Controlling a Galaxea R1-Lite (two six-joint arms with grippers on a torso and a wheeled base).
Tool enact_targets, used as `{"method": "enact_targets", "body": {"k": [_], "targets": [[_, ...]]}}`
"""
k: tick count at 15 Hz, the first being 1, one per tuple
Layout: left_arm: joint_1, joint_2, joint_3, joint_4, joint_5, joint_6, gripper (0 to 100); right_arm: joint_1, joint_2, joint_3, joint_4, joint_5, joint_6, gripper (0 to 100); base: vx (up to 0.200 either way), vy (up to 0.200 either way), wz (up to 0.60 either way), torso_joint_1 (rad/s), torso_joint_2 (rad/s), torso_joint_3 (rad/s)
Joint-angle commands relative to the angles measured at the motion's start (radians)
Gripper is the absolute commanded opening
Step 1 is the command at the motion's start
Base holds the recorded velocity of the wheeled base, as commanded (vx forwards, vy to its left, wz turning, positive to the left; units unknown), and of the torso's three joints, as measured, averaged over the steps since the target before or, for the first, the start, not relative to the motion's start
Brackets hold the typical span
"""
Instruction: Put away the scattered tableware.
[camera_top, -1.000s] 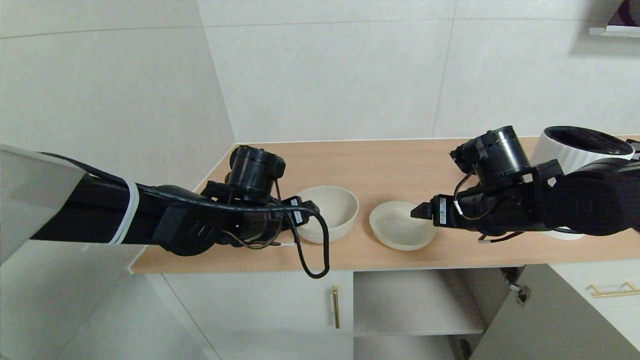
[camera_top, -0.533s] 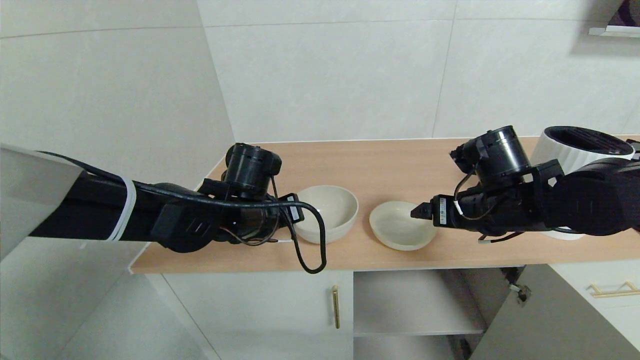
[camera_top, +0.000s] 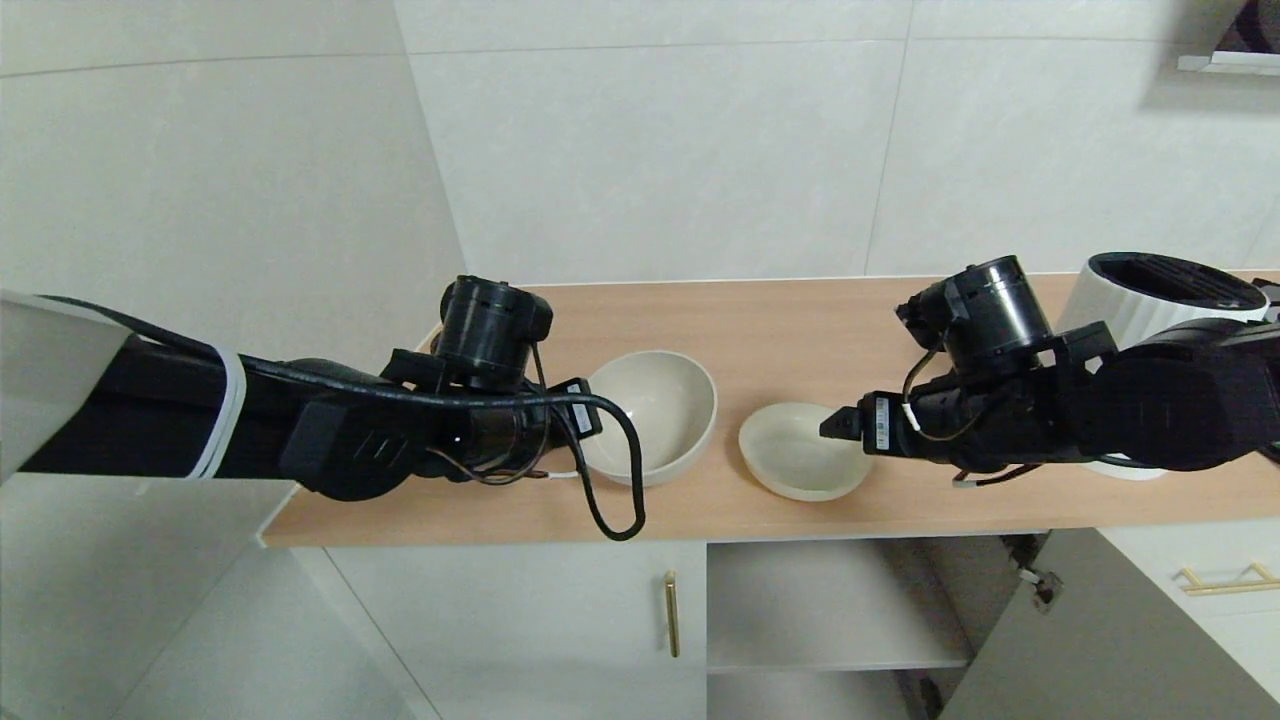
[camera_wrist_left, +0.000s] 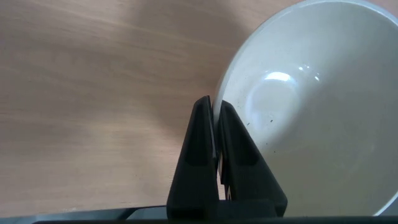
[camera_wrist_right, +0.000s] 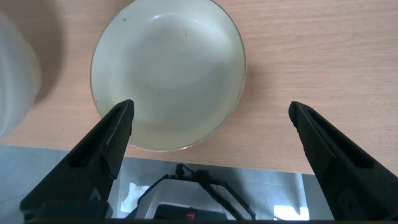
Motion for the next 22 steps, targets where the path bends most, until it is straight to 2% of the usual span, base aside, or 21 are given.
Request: {"method": "enact_targets", "body": {"k": [1, 2, 3, 4, 17, 18, 22], "targets": [[0.001, -0.015, 0.001, 0.004, 0.0, 0.0, 0, -0.001, 0.03, -0.007, 0.0, -0.021, -0.001, 100, 0.0, 0.0, 0.0, 0.0, 0.0, 0.0], [0.001, -0.015, 0.001, 0.004, 0.0, 0.0, 0, -0.003, 0.045, -0.015, 0.0, -0.041, -0.001, 100, 0.0, 0.0, 0.0, 0.0, 0.0, 0.0], [0.001, -0.015, 0.001, 0.004, 0.0, 0.0, 0, -0.021, 0.102, -0.038, -0.002, -0.15, -0.001, 100, 0.0, 0.0, 0.0, 0.0, 0.0, 0.0], [0.001, -0.017, 0.001, 0.004, 0.0, 0.0, 0, -0.021, 0.127, -0.044, -0.003, -0.187, 0.001, 100, 0.0, 0.0, 0.0, 0.0, 0.0, 0.0], [0.005, -0.017, 0.001, 0.006, 0.005, 0.002, 0, -0.033, 0.179, -0.044, -0.075, -0.192, 0.002, 100, 0.0, 0.0, 0.0, 0.0, 0.0, 0.0], [0.005, -0.017, 0.001, 0.006, 0.006, 0.002, 0, -0.033, 0.183, -0.044, -0.077, -0.192, 0.002, 0, 0.0, 0.0, 0.0, 0.0, 0.0, 0.0], [0.005, -0.02, 0.001, 0.006, 0.005, 0.002, 0, -0.033, 0.185, -0.047, -0.077, -0.19, 0.007, 0, 0.0, 0.0, 0.0, 0.0, 0.0, 0.0]]}}
